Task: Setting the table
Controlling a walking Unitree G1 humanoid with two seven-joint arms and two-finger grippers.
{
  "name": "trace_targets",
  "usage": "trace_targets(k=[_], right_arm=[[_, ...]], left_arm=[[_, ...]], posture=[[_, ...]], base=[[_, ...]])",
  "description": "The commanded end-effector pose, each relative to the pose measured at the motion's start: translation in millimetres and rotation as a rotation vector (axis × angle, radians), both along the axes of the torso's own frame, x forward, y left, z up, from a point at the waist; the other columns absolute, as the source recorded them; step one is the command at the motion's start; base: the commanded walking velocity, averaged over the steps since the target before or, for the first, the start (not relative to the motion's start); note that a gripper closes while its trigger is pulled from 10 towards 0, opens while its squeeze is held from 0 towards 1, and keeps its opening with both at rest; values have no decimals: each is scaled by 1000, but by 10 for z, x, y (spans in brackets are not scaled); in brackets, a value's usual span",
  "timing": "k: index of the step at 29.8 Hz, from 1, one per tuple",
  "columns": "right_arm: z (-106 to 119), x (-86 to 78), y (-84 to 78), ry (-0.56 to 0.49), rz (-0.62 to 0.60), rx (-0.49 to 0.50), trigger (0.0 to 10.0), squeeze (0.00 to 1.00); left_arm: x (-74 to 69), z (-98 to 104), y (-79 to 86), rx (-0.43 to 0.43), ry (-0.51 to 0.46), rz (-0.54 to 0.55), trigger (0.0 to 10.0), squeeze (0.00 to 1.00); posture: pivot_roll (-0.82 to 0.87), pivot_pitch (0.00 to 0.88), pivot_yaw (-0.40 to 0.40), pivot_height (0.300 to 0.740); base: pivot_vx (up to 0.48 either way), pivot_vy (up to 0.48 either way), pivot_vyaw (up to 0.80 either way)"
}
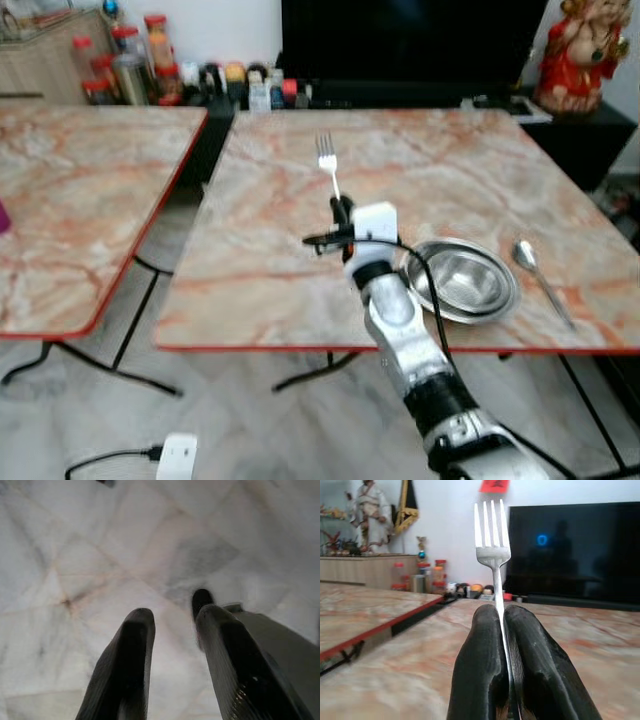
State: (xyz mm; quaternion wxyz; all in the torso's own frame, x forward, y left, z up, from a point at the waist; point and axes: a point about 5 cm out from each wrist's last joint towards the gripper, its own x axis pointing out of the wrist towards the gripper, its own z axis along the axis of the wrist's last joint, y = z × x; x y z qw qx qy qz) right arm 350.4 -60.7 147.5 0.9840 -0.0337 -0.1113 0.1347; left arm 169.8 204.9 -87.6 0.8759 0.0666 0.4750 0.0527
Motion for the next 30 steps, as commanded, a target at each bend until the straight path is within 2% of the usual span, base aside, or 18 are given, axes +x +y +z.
trace_targets(k=[1,9,20,30], right_arm=[[36,23,-30,-1,-14,11,10000,0],[61,42,-29,-6,-25,19,10000,0],[46,36,-34,-1,-31,23,10000,0],[22,22,-8,10,-23,22,10000,0]], left_arm=[[-36,-23,-37,-11,17,-11,10000,0],[20,5,-8,-3,6,-16,10000,0],[22,7,4,2,6,-15,10000,0],[-28,-12,8,-12,6,16,10000,0]], posture=[[-20,0,20,740],[-23,0,26,740],[-24,0,29,740],[-18,0,21,740]], base=[[0,-469,0],[0,-468,0],[0,-459,0],[0,0,0]])
